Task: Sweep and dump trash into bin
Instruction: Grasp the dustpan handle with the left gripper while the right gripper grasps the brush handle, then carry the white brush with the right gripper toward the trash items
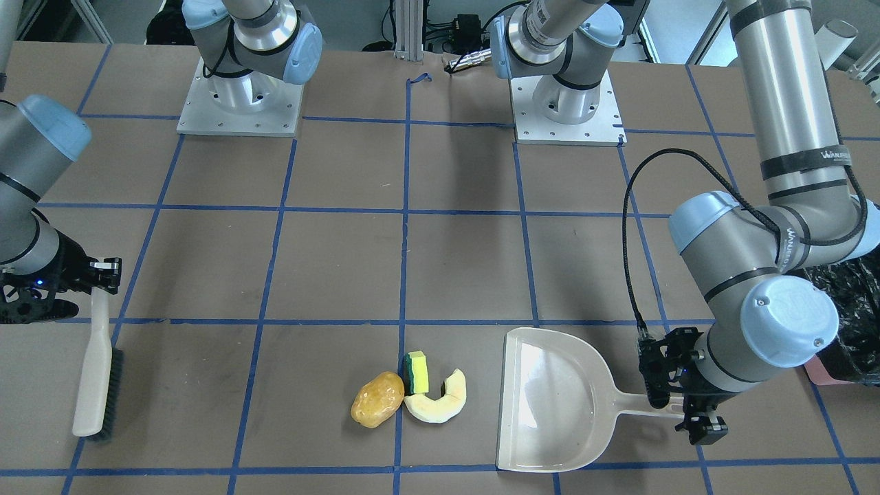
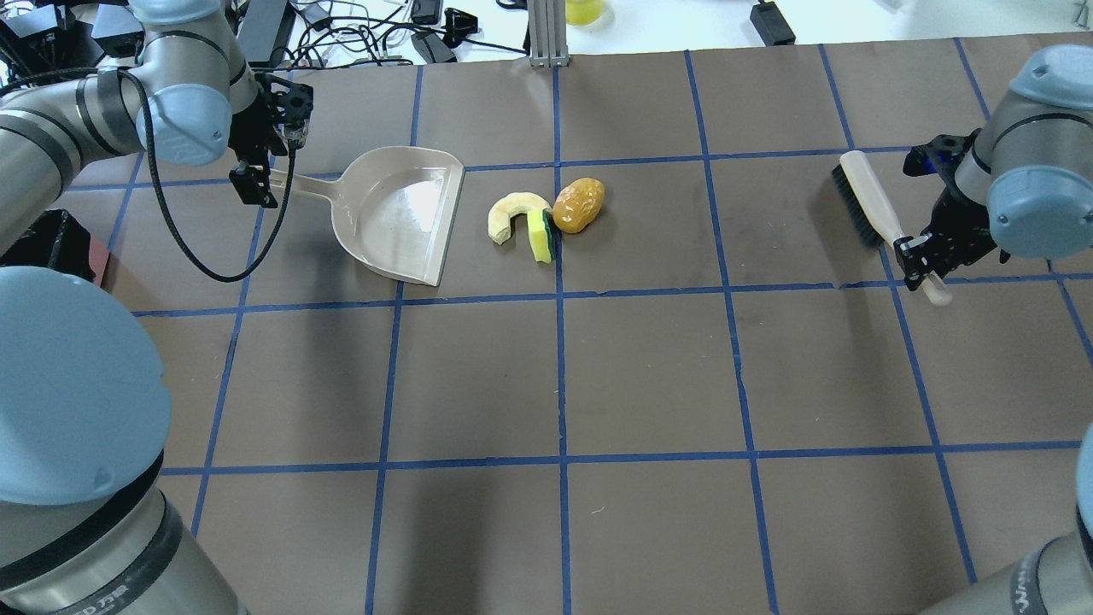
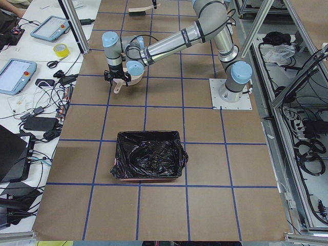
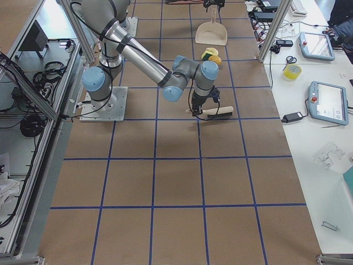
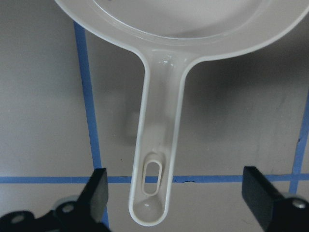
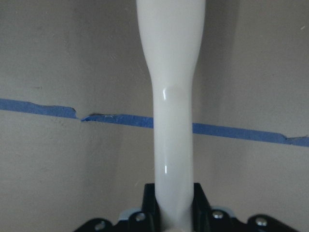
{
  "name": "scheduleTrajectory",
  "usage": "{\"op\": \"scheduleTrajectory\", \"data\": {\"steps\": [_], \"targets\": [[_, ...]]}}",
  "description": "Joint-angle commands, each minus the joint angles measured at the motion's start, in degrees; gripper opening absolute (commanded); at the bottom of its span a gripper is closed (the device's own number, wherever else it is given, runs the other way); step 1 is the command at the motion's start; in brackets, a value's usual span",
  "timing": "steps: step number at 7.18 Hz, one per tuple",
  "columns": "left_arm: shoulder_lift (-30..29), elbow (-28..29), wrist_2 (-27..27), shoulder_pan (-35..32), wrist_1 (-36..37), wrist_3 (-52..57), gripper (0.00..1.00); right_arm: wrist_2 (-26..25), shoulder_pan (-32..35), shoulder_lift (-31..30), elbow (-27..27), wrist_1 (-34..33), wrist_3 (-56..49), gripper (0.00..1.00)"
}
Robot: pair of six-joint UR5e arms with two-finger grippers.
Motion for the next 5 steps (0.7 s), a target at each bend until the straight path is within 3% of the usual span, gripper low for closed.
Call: {"op": "scheduleTrajectory", "data": {"steps": [1,2,5], "targets": [[-0.9,0.2,-0.4,-0.1,0.1,0.1,1.00,-0.1,3.6,-1.7,-1.0,2.2,4.4,0.00],[-1.1,0.2,-0.6,0.0,0.1,0.5,0.97,-0.2,8.9,-2.2,-3.6,6.1,13.6,0.00],[-1.1,-0.5,-0.4,-0.1,0.2,1.3,0.71,0.4,24.1,0.6,-9.5,10.0,30.9,0.00]]}}
